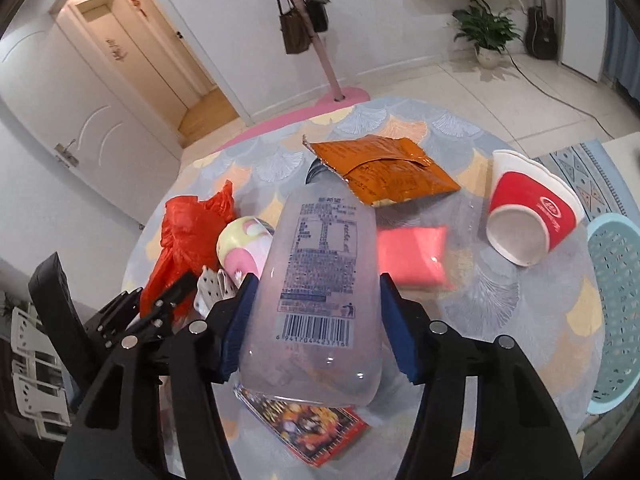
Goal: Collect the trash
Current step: 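Grasp the red plastic bag with the left tool while the right tool grasps the plastic bottle, then carry the red bag and bottle to the basket and release both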
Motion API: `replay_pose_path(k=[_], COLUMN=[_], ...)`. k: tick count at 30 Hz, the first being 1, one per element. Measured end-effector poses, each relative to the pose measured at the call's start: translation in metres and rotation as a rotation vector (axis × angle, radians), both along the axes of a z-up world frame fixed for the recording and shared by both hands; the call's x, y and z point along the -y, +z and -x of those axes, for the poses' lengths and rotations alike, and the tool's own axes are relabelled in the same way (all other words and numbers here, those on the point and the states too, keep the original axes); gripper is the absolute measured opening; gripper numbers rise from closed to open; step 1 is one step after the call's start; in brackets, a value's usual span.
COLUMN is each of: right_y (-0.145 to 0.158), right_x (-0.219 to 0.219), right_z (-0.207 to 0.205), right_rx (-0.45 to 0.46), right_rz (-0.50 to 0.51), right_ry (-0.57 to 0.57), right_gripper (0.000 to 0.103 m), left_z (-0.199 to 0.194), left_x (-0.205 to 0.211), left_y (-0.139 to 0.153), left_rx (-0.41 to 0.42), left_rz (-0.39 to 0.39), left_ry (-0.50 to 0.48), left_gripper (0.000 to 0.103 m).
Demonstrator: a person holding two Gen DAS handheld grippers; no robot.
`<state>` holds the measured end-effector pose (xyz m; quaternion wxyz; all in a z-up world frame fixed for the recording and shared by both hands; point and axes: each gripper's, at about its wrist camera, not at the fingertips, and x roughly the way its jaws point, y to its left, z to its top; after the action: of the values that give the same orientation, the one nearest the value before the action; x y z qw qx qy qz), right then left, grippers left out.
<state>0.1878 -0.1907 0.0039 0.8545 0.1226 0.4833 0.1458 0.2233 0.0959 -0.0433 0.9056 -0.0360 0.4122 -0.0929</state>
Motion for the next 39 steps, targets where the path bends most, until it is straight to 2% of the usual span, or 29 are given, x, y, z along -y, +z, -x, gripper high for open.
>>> replay_pose_path(k=[6, 11, 21, 25, 30, 34, 39], right_y=[0.005, 0.013, 0.032, 0.047, 0.067, 0.079, 0.084], right_x=[0.013, 0.021, 0.038, 0.047, 0.064, 0.090, 0.137], right_z=[0.023, 0.035, 0.063, 0.081, 0.107, 0.123, 0.131], right_rx=[0.053, 0.083, 0.146, 0.215, 0.322, 0.392, 0.424], right_rz=[-0.050, -0.087, -0.133, -0.104, -0.037, -0.003, -0.028], right_ry=[0.014, 0.018, 0.025, 0.016, -0.033, -0.118, -0.235], right_gripper=[0.055, 0.053, 0.053, 0.053, 0.053, 0.053, 0.053], left_z=[0.031, 0.049, 0.082, 0.095, 0.101, 0.099, 0.091], left_x=[-0.008, -0.001, 0.039, 0.060, 0.088, 0.118, 0.161], left_y=[0.018, 0.034, 0.072, 0.085, 0.098, 0.104, 0.104], left_rx=[0.058, 0.095, 0.193, 0.232, 0.259, 0.263, 0.240], left_rz=[0.088, 0.129, 0.130, 0.122, 0.111, 0.097, 0.088], left_ry=[-0.002, -0.018, -0.090, -0.139, -0.205, -0.263, -0.364], left_gripper=[0.022, 0.021, 0.021, 0.021, 0.021, 0.021, 0.021])
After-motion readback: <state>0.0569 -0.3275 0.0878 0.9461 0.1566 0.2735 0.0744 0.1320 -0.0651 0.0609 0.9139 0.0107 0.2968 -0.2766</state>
